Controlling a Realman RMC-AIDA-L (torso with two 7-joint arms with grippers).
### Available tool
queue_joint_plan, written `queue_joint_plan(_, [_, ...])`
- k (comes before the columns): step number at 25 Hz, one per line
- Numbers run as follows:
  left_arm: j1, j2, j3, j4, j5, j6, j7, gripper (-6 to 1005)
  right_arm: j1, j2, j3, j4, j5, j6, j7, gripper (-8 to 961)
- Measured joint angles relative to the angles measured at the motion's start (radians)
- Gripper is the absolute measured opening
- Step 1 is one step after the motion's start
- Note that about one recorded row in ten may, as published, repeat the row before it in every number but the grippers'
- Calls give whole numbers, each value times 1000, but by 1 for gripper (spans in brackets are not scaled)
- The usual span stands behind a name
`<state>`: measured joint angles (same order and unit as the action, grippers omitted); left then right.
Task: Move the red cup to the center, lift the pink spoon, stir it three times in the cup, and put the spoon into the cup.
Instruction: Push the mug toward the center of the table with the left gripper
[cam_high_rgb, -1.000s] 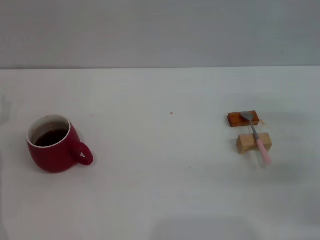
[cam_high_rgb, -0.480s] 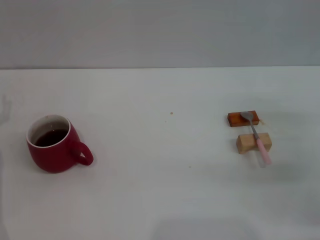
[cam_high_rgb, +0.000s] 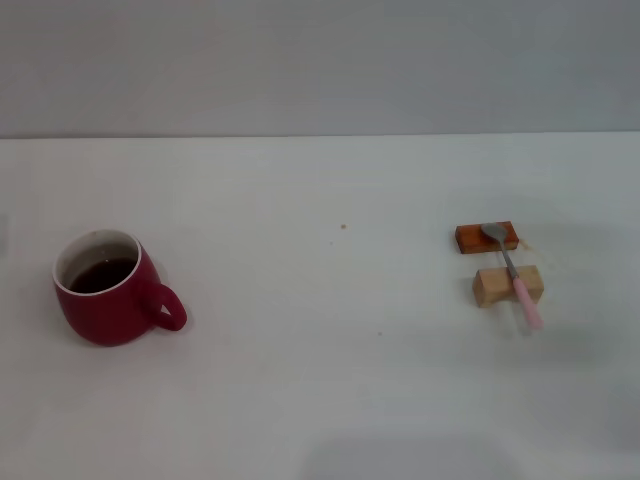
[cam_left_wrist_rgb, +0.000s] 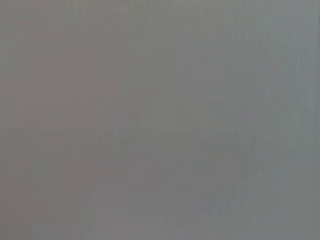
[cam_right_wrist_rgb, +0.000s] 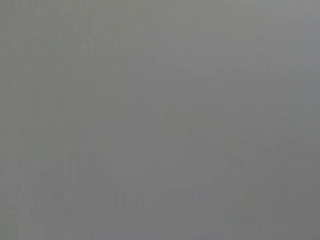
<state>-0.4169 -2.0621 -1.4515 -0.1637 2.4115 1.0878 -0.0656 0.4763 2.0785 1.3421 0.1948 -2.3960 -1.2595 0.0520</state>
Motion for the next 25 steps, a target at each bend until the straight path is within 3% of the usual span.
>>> queue_joint_plan(13, [49, 3, 17, 53, 7, -6, 77, 565, -1, -3, 5, 0, 0, 0, -1, 803])
queue_joint_plan(14, [77, 6, 69, 59, 33, -2, 143, 545, -1, -3, 5, 0, 0, 0, -1, 803])
queue_joint_plan(15, [89, 8, 103, 63, 59, -2, 182, 337, 0, -3, 5, 0, 0, 0, -1, 803])
queue_joint_plan(20, [101, 8, 169, 79, 104, 8, 261, 118, 4, -3, 5, 0, 0, 0, -1, 803])
queue_joint_plan(25, [98, 9, 204, 82, 123, 10, 274, 32, 4, -3, 5, 0, 0, 0, -1, 803])
